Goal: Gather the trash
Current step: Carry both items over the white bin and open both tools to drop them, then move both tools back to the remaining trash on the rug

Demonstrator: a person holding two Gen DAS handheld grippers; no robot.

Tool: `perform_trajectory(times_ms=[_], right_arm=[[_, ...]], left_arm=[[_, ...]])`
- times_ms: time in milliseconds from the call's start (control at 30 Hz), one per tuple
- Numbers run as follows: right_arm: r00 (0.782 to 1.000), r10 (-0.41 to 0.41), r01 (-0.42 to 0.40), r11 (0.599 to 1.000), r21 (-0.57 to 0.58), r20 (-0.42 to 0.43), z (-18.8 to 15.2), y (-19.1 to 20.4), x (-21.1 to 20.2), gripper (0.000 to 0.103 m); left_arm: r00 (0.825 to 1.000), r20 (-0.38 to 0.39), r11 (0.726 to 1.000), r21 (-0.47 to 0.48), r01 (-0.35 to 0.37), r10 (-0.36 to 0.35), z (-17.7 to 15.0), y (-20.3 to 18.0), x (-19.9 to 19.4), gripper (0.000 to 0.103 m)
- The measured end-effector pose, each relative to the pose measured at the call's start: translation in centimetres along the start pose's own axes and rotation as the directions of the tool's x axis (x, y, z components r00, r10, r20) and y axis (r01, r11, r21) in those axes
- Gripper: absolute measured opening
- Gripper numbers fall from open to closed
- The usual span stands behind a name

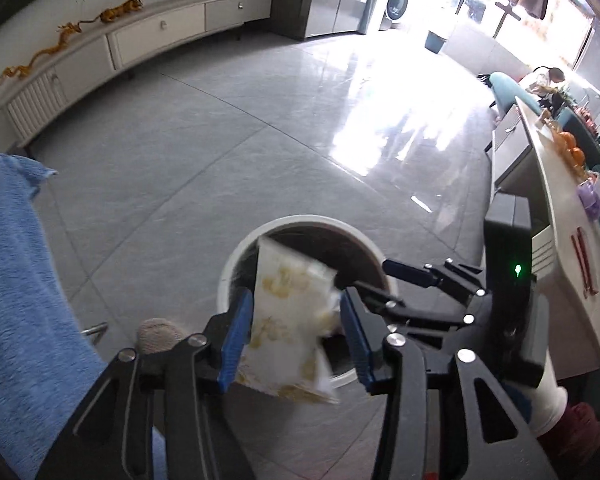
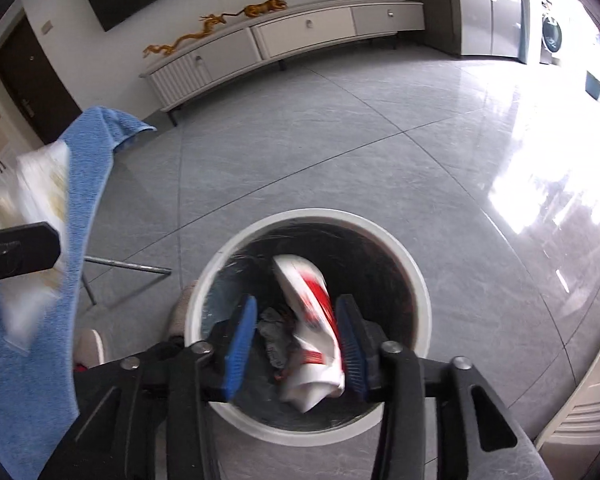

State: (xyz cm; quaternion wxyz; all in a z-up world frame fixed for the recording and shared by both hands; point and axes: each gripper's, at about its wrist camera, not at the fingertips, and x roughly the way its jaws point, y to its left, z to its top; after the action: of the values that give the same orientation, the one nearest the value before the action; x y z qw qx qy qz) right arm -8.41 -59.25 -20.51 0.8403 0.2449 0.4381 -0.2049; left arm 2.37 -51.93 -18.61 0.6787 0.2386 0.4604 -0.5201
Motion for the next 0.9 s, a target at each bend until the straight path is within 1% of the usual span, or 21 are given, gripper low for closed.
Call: perform_trajectory(times_ms=[33, 133, 200, 267, 300, 333, 400, 467, 533, 567, 600, 633, 700, 733, 767, 800, 833, 900], right_arm=[[1.0, -0.006, 0.006, 1.0, 0.004, 0.004, -0.1, 0.0, -0.1, 0.05], [1.0, -0.024, 0.024, 1.0, 0.01, 0.013, -0.3, -0.4, -0.6, 0.051], [0.999, -0.035, 0.035, 0.999, 0.013, 0.028, -0.4, -0.7, -1.4, 0.055], [0.998, -0.037, 0.037, 0.999, 0.019, 0.042, -0.3, -0.6, -1.8, 0.061], [0.998, -0.037, 0.035, 0.999, 0.023, 0.054, -0.3, -0.4, -2.4, 0.063], [0.997, -0.039, 0.038, 0.999, 0.023, 0.064, -0.3, -0.3, -2.7, 0.067], [0.994, -0.063, 0.062, 0.998, 0.011, 0.091, -0.1, 0.8, -3.6, 0.07], [0.99, -0.077, 0.079, 0.997, -0.01, 0.121, 0.2, 2.3, -4.5, 0.072], [0.986, -0.071, 0.076, 0.997, -0.027, 0.152, 0.5, 4.1, -5.7, 0.075], [0.983, -0.066, 0.073, 0.996, -0.04, 0.17, 0.6, 5.0, -6.3, 0.076], [0.979, -0.057, 0.071, 0.995, -0.066, 0.195, 0.7, 6.4, -7.2, 0.077], [0.976, -0.05, 0.069, 0.994, -0.084, 0.213, 0.7, 7.4, -7.8, 0.082], [0.967, -0.013, 0.05, 0.989, -0.139, 0.254, 0.9, 10.0, -9.3, 0.088], [0.964, 0.009, 0.035, 0.986, -0.162, 0.264, 1.2, 11.0, -9.5, 0.092], [0.961, 0.036, 0.015, 0.983, -0.182, 0.275, 1.2, 12.1, -10.1, 0.1], [0.956, 0.069, -0.011, 0.98, -0.2, 0.285, 1.2, 13.2, -10.6, 0.103], [0.95, 0.107, -0.044, 0.976, -0.215, 0.292, 1.3, 14.4, -11.2, 0.103], [0.941, 0.167, -0.093, 0.964, -0.248, 0.295, 1.3, 16.6, -11.9, 0.103]], left_arm=[[1.0, 0.001, 1.0, -0.005, 0.014, -0.014, 0.2, -0.1, 0.3, 0.049], [0.998, 0.005, 0.998, -0.016, 0.06, -0.06, 0.4, -0.4, 0.4, 0.05], [0.998, 0.014, 0.998, -0.019, 0.061, -0.061, 0.6, -0.6, 0.1, 0.05], [0.999, 0.031, 0.999, -0.014, 0.035, -0.035, 0.1, -0.7, -0.8, 0.05], [0.999, 0.042, 1.0, -0.01, 0.013, -0.012, -0.2, -0.7, -1.4, 0.05], [0.998, 0.058, 1.0, -0.006, -0.021, 0.021, -0.5, -0.5, -2.3, 0.05], [0.993, 0.09, 0.997, -0.009, -0.072, 0.072, -1.4, -0.1, -3.9, 0.05], [0.984, 0.124, 0.992, -0.025, -0.125, 0.127, -2.2, 0.7, -5.7, 0.05], [0.966, 0.179, 0.982, -0.045, -0.183, 0.188, -3.2, 1.6, -8.1, 0.05], [0.948, 0.217, 0.973, -0.063, -0.223, 0.231, -3.9, 2.2, -9.7, 0.05], [0.935, 0.236, 0.965, -0.077, -0.252, 0.263, -4.6, 2.8, -10.7, 0.05], [0.918, 0.26, 0.954, -0.092, -0.285, 0.3, -5.4, 3.5, -12.1, 0.05], [0.879, 0.299, 0.928, -0.128, -0.349, 0.371, -6.9, 4.5, -14.8, 0.05], [0.859, 0.308, 0.912, -0.149, -0.381, 0.409, -7.8, 5.1, -16.1, 0.05], [0.844, 0.314, 0.9, -0.168, -0.402, 0.435, -8.7, 5.8, -17.3, 0.05], [0.827, 0.313, 0.884, -0.195, -0.426, 0.468, -9.6, 6.4, -18.4, 0.05], [0.812, 0.307, 0.867, -0.221, -0.446, 0.496, -10.4, 7.1, -19.4, 0.05], [0.792, 0.299, 0.843, -0.267, -0.467, 0.533, -12.3, 8.6, -21.5, 0.05]])
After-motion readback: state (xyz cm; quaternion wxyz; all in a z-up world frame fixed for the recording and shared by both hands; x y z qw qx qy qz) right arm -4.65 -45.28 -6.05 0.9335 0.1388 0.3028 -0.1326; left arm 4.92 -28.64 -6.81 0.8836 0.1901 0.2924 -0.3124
